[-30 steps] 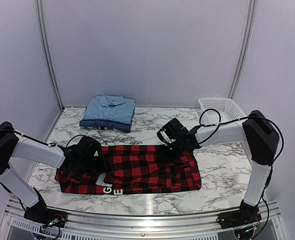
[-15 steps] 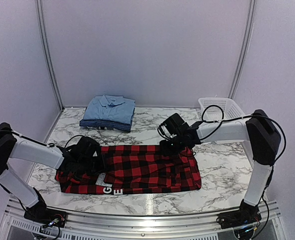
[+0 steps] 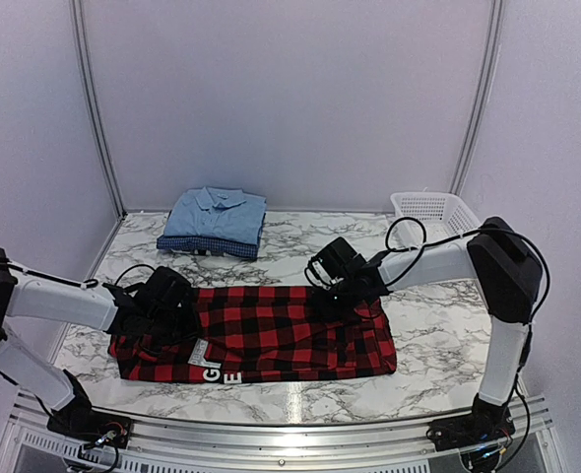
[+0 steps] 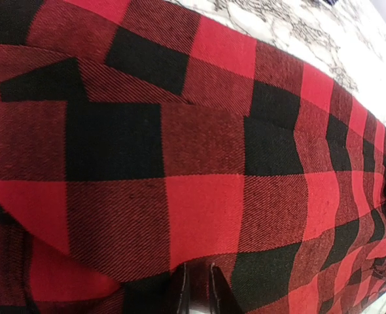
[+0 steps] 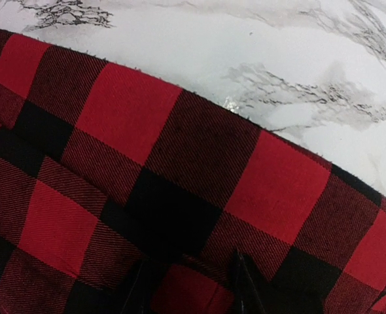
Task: Fold and stack the long sleeve shirts
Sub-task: Move the rectangle-folded shirt to the 1/3-folded shirt, then rotate the rectangle-folded shirt at the center of the board.
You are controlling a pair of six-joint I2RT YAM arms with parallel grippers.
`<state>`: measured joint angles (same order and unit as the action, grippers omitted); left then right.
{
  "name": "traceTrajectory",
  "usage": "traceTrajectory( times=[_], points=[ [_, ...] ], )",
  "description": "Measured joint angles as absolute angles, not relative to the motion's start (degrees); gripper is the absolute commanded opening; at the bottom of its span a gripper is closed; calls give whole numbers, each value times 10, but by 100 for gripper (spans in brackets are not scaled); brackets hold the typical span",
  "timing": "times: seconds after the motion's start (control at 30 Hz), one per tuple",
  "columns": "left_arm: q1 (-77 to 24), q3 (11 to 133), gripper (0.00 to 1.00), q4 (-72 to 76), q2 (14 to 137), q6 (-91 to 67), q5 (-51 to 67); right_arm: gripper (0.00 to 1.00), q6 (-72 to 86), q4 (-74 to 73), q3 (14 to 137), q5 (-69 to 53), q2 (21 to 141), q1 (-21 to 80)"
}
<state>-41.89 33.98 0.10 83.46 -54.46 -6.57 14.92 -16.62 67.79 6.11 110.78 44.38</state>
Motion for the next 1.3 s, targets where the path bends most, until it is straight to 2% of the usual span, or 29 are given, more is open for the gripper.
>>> traceTrajectory(
  times=[0.23, 0.43, 0.6, 0.77, 1.07, 1.3],
  points=[
    [-419, 343, 24, -26, 819, -552, -80, 40, 175, -113, 621, 69, 1081, 431],
    [-419, 383, 29, -43, 819, -546, -74, 41, 218, -104, 527, 74, 1006, 378],
    [-416, 422, 27, -50, 820, -547, -71, 42, 273, -111, 416, 81, 899, 327],
    [-390, 425, 27, -67, 829, -553, -81, 45, 315, -143, 353, 85, 814, 322],
    [-375, 528, 25, -82, 978, -533, -88, 51, 310, -178, 400, 84, 777, 323],
    [-382, 589, 25, -80, 1052, -522, -102, 51, 269, -179, 457, 85, 792, 349]
  ],
)
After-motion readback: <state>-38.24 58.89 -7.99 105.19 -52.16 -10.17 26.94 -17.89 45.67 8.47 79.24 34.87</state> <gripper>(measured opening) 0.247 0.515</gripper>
